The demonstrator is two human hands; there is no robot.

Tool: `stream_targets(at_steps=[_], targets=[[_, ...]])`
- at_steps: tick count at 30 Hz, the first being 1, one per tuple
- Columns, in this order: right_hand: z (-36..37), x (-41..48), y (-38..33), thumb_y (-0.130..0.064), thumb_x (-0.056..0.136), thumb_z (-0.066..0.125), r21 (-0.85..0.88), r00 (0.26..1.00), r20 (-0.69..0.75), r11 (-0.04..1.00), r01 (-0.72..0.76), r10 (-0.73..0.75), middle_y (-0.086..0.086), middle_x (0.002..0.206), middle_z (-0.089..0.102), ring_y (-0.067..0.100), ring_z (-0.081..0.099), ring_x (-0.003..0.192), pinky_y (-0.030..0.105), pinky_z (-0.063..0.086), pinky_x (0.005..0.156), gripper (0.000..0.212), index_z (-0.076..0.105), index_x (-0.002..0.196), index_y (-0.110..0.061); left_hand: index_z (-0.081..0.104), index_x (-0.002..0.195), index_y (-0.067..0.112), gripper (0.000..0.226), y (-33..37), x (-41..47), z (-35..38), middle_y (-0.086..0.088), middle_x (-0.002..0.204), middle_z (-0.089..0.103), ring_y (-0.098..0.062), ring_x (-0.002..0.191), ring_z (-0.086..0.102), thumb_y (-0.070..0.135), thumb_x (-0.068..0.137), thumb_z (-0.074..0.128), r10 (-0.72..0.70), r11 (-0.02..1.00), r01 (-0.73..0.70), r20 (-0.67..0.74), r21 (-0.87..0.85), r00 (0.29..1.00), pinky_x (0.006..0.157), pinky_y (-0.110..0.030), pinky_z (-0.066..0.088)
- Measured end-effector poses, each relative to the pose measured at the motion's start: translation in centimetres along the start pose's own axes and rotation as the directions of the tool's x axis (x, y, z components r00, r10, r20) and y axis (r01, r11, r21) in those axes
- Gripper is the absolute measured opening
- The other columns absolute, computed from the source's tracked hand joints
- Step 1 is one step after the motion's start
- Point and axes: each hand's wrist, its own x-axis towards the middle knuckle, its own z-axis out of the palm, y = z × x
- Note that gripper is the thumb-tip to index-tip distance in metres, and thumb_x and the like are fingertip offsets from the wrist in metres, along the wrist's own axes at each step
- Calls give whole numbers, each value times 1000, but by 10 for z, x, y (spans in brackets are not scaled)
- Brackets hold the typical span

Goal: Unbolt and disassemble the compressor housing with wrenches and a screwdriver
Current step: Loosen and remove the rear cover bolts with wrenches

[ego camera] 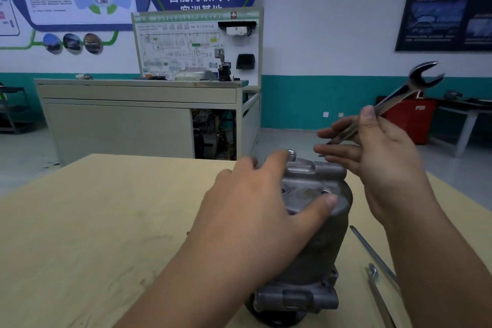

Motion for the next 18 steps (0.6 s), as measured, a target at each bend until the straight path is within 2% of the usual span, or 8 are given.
stream_targets(at_steps=[3, 5, 7, 8, 10, 12, 14, 18], targets=[[4, 1, 5, -40, 101, 30, -48, 998, 25, 998, -48, 49, 3, 82, 71, 15, 71, 70, 33, 53, 73, 42, 57, 82, -14, 24, 136, 46, 72, 13, 7, 8, 1, 143, 36, -24, 130, 30, 81, 73, 31, -44, 986, 46, -15, 159, 999, 102, -42, 35], [4, 2, 7, -42, 100, 30, -128, 996, 54, 990, -64, 72, 3, 86, 71, 8, 70, 67, 29, 49, 67, 43, 59, 85, -13, 25, 137, 43, 72, 25, 12, 15, -5, 155, 15, -31, 139, 12, 79, 76, 35, -61, 975, 53, 30, 217, 998, 108, -52, 24], [3, 3, 8, -44, 100, 30, -170, 995, 59, 983, -69, 80, 0, 87, 71, 6, 69, 67, 29, 48, 67, 44, 60, 86, -15, 23, 139, 42, 71, 36, 15, 22, -6, 157, 2, -34, 141, 5, 77, 78, 37, -52, 969, 34, 66, 243, 996, 108, -56, 21], [1, 3, 8, -44, 100, 30, -162, 995, 53, 984, -70, 80, 0, 88, 71, 7, 70, 69, 31, 50, 70, 43, 60, 85, -16, 21, 139, 42, 70, 39, 16, 25, -6, 157, 3, -35, 141, 3, 76, 80, 36, -48, 967, 29, 70, 255, 996, 108, -57, 20], [-3, 5, 5, -43, 100, 30, -125, 997, 24, 989, -72, 76, 1, 88, 71, 13, 71, 71, 35, 53, 76, 42, 59, 83, -17, 23, 137, 41, 65, 40, 17, 29, -4, 152, 17, -35, 138, 5, 74, 82, 34, -42, 962, 29, 45, 270, 998, 106, -57, 21], [-8, 7, 2, -43, 100, 30, -124, 998, -9, 991, -57, 56, 0, 84, 71, 16, 71, 70, 36, 54, 76, 42, 58, 82, -18, 28, 132, 40, 60, 38, 18, 32, 1, 144, 28, -32, 135, 10, 74, 83, 32, -20, 961, 21, -8, 274, 1000, 103, -53, 24], [-12, 7, -1, -44, 100, 30, -124, 999, -44, 992, -16, 10, -3, 74, 70, 14, 69, 63, 33, 53, 71, 43, 57, 79, -18, 30, 130, 41, 60, 35, 19, 34, 3, 142, 29, -29, 137, 11, 75, 81, 33, 18, 963, -6, -42, 270, 999, 103, -52, 26], [-15, 4, -7, -47, 100, 27, -127, 985, -107, 984, 124, -137, -10, 55, 60, 3, 53, 50, 23, 44, 55, 45, 55, 76, -21, 33, 125, 45, 61, 21, 18, 28, 8, 147, 23, -18, 137, 12, 78, 73, 33, 117, 975, -107, -40, 197, 992, 103, -45, 29]])
